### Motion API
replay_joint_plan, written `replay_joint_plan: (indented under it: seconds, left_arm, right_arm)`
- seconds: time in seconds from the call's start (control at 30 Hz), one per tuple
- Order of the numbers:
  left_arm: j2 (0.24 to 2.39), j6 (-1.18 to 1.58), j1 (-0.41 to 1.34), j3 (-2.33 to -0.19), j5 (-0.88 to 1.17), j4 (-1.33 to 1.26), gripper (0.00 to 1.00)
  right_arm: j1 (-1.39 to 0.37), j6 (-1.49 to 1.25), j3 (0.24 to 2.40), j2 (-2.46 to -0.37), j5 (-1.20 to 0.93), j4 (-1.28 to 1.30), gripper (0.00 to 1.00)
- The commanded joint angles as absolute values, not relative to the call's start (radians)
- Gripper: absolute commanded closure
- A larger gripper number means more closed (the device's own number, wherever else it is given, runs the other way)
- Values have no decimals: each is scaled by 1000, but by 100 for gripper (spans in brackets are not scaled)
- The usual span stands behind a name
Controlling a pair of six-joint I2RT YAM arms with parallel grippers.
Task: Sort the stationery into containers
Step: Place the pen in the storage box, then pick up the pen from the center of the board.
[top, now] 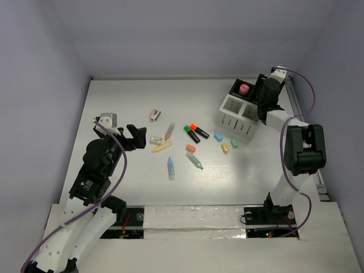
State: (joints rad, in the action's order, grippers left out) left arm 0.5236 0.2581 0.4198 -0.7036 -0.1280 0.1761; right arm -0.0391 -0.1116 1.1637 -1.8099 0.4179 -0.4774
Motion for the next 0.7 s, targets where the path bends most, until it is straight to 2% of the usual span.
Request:
replay_joint_plan:
  seconds: [0.0, 0.13, 0.2, 0.3, 0.33, 0.4, 0.6, 0.67]
  left_arm:
    - [522, 245, 426, -732, -115, 135, 1]
    - [522, 245, 426, -732, -112, 133, 1]
    - [523, 247, 426, -732, -110, 132, 1]
    - [523, 245, 426, -732, -109, 133, 1]
    - [525, 245, 426, -732, -109, 132, 1]
    - [528, 245, 426, -732, -107, 132, 1]
    - [535, 247, 426, -732, -104, 135, 1]
    - [535, 247, 426, -732, -104, 135, 1]
  right_arm:
    - [-41, -143, 1172, -1689, 407, -540, 31]
    - [-64, -147, 1186, -1591, 356, -483, 29]
    - [-86, -134, 1207, -1565, 281, -406, 31]
    - [-149, -100, 1285, -1542, 31, -219, 48]
    - [-175, -80, 1316, -1546, -13, -154, 59]
    - [-272, -13, 1388, -1574, -80, -6, 64]
    - [-428, 78, 1531, -1718, -140, 302, 67]
    - [-471, 86, 1551, -1775, -130, 382, 64]
